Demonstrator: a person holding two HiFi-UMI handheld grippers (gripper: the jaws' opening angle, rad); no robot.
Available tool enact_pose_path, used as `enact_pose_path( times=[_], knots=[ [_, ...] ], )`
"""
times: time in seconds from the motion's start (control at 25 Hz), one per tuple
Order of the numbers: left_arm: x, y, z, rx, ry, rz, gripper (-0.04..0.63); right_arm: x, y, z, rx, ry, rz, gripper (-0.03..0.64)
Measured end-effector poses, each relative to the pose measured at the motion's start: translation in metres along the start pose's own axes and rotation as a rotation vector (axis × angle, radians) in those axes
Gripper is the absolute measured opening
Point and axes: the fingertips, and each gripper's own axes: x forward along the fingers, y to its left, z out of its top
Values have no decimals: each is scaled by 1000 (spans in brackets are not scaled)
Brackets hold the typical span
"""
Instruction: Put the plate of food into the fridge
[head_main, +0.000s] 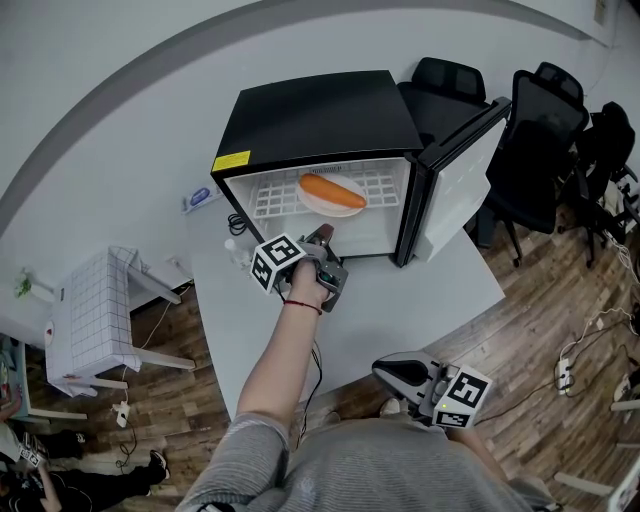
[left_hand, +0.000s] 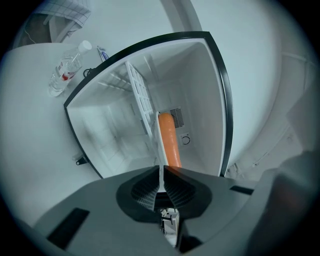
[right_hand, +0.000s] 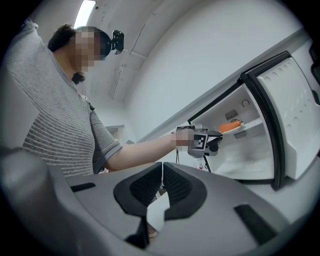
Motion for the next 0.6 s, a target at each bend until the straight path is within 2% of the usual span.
enact_pose_path(
  times=[0.2,0.4,0.6],
  knots=[
    [-8,4,-11,26,40,-13,11,3,4,-1,-5,2,4,15],
    [-12,-4,-17,30,64,-65,11,6,7,-1,-10,3,0,15],
    [-21,-15,-27,68,81,-138,11,7,9,-3,-12,2,-10,14]
  ],
)
